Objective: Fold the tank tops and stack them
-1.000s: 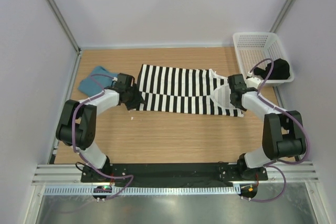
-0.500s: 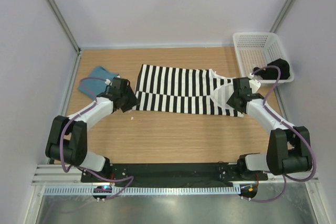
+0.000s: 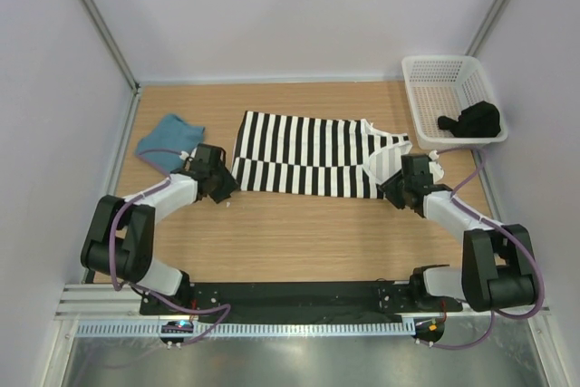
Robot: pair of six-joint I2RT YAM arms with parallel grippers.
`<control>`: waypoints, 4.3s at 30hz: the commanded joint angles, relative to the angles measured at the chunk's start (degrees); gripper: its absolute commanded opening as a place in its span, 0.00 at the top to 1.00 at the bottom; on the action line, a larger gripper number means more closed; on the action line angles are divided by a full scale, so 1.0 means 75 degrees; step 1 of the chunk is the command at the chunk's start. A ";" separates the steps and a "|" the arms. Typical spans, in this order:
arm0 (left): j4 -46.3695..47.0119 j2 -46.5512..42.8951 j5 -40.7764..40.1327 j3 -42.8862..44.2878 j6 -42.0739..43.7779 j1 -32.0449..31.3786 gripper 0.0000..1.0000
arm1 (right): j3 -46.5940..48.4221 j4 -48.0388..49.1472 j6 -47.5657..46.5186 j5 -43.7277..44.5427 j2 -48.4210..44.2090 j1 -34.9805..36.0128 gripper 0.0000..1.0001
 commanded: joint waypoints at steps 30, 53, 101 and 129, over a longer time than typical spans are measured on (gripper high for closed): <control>0.0607 0.0621 -0.1007 -0.0097 -0.0616 0.0002 0.73 | 0.0311 -0.0833 0.0751 0.1649 0.0008 0.0126 0.51; 0.0232 -0.1732 -0.0879 -0.2064 -0.1201 -0.0244 1.00 | 0.0217 -0.2891 0.0013 0.1836 -0.0928 0.0114 0.99; 0.0113 0.2074 -0.0527 0.3535 0.1786 0.0564 0.23 | 0.6273 -0.0750 -0.4615 -0.1247 0.5012 0.0372 0.48; -0.0319 0.3644 -0.0914 0.4871 0.2501 0.0599 0.29 | 0.6815 -0.0082 -0.4229 -0.1246 0.5821 0.0442 0.99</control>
